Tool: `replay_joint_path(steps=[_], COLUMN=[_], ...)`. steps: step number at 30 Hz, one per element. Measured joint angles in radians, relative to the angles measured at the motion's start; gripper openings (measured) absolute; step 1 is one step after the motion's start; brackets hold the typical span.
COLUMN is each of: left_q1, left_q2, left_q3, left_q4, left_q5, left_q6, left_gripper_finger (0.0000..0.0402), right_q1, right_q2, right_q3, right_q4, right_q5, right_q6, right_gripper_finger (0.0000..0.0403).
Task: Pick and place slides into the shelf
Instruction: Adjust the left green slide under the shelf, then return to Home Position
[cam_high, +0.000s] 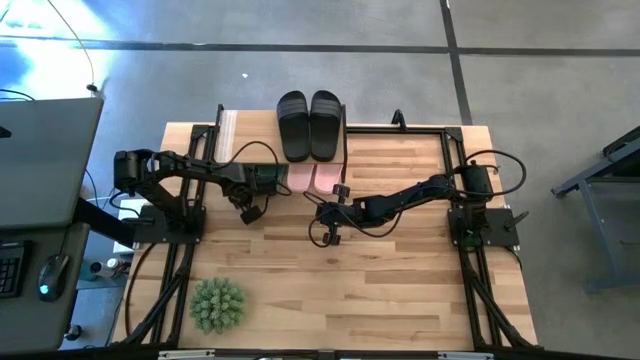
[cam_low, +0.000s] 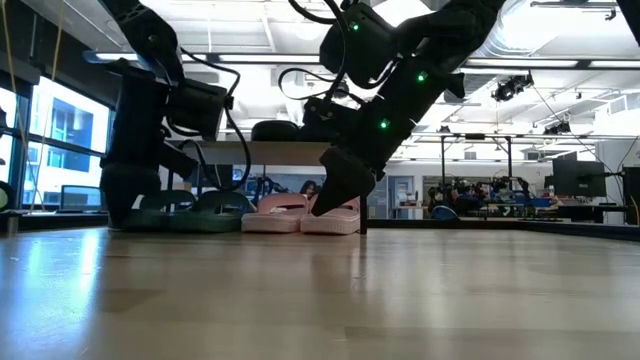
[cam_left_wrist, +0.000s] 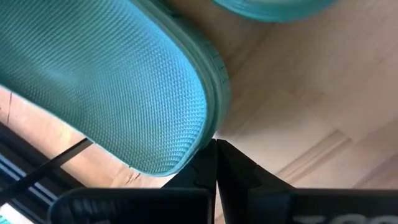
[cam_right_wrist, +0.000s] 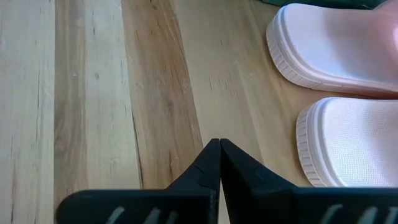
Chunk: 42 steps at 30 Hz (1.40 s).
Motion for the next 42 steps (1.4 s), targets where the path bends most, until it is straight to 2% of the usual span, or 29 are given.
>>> replay_joint_path(steps=[6, 10, 22, 27, 32, 42], left_q1=[-0.026, -0.052, -0.052, -0.052, -0.052, -0.051], left_q2=[0.0, 0.0, 0.0, 0.0, 0.0, -0.025], left_q3=[0.0, 0.0, 0.001, 0.001, 0.001, 0.001], left_q4=[0.01, 0.008, 0.002, 0.001, 0.0, -0.002], left_q5=[0.026, 0.023, 0.053, 0.071, 0.079, 0.127], left_q6=[0.023, 0.027, 0.027, 0.026, 0.026, 0.065], left_gripper_finger=[0.0002, 0.0018, 0.0129, 0.0156, 0.0162, 0.0142], right_q1=[0.0, 0.0, 0.0, 0.0, 0.0, 0.0], right_q2=[0.0, 0.0, 0.0, 0.0, 0.0, 0.0], right_q3=[0.0, 0.0, 0.0, 0.0, 0.0, 0.0], right_q4=[0.0, 0.0, -0.001, -0.001, -0.001, -0.006], right_q5=[0.0, 0.0, 0.0, 0.0, 0.0, 0.0], right_q6=[0.0, 0.0, 0.0, 0.0, 0.0, 0.0], right_gripper_finger=[0.0, 0.0, 0.0, 0.0, 0.0, 0.0])
